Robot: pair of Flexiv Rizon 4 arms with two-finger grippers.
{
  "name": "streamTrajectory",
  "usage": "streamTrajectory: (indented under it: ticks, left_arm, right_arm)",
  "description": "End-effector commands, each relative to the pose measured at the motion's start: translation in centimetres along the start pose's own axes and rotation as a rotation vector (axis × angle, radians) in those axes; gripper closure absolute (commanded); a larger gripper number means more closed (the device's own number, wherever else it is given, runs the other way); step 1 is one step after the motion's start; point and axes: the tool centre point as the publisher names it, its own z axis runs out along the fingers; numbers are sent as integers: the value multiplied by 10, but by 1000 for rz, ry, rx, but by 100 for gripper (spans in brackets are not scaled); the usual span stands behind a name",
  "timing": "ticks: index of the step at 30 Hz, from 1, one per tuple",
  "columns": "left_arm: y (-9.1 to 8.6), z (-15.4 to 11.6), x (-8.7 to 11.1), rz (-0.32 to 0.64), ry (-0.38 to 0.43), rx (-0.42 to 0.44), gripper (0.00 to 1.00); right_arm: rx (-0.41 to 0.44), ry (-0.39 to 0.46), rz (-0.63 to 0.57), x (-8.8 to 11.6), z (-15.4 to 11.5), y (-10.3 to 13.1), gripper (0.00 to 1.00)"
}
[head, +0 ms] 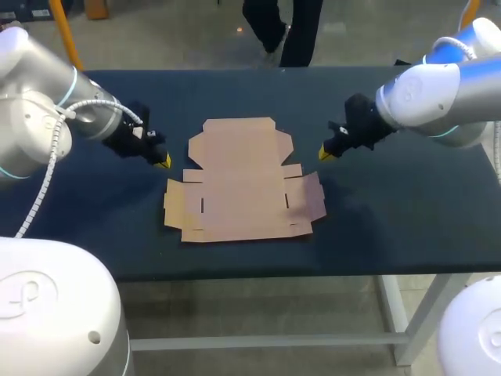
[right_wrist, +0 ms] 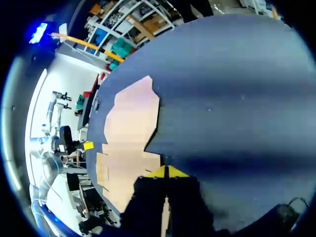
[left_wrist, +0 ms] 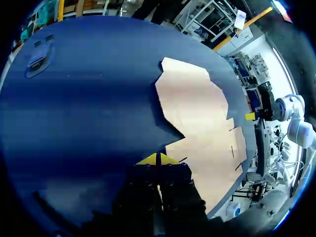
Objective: Assemble the packaging by folding the flat box into shape, placing the metal phone stand inside, and closing the box properly
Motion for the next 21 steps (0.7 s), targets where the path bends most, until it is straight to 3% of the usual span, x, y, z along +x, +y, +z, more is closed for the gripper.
streamTrajectory:
  ticks: [1, 21]
  left_arm:
    - [-3, 9, 1, 17, 4, -14, 100]
    - [-1, 34, -4, 27, 50, -58, 100]
  right_arm:
    - [9, 5, -29, -1, 6, 1, 100]
    - [71, 41, -101, -6, 41, 11, 100]
